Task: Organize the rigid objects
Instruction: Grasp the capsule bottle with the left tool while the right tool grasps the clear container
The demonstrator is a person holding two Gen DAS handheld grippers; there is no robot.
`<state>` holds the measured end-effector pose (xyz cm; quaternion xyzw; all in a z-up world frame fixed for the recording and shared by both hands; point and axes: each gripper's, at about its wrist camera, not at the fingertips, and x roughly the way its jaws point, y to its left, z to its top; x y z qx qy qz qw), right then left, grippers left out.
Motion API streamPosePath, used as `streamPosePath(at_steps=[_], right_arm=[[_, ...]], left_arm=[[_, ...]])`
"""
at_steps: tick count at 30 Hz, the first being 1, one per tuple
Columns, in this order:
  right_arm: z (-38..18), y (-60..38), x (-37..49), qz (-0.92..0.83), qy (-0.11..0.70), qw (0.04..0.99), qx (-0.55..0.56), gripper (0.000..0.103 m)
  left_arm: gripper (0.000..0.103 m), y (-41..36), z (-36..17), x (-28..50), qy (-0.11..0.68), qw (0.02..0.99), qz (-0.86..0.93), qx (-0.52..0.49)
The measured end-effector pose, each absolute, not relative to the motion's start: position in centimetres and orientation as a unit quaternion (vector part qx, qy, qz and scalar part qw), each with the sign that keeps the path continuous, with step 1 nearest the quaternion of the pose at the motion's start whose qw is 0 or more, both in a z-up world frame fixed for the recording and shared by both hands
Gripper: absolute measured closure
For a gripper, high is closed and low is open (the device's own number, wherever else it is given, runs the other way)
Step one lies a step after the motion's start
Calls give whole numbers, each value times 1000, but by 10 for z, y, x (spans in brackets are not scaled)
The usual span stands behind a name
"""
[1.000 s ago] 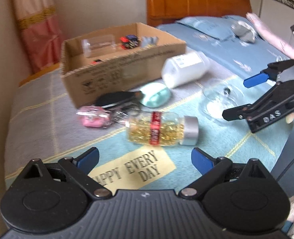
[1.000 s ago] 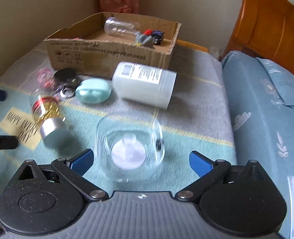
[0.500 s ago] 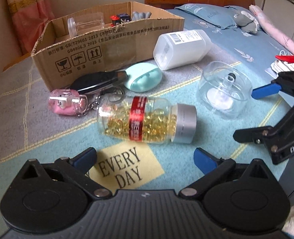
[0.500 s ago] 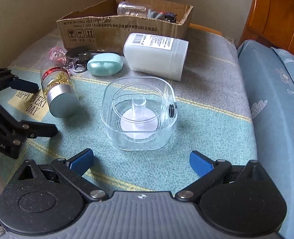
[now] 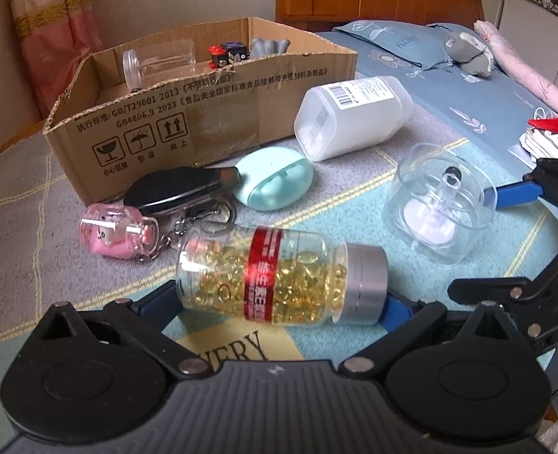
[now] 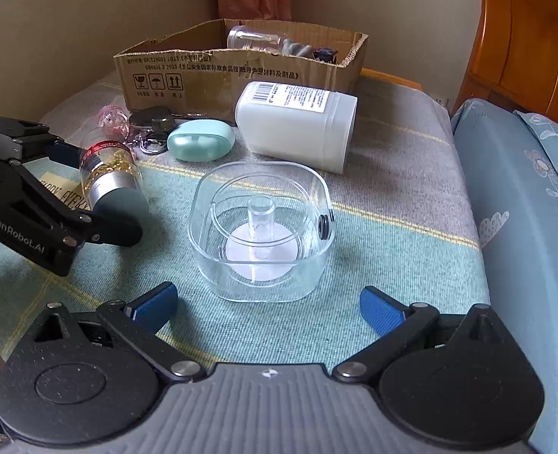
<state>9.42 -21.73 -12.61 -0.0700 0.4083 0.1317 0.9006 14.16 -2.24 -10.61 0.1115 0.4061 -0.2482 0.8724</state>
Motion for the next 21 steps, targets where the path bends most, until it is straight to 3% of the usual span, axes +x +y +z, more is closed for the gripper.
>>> streamPosePath(at_steps=[9,21], right_arm=[[-127,-212,101,135,396,905,-71,0],[-122,-193,126,155,410,894,-93,0]], left_arm=[[8,-26,-100,146,390,878,-254,110],[8,-6,-99,153,401,878,-234,114]])
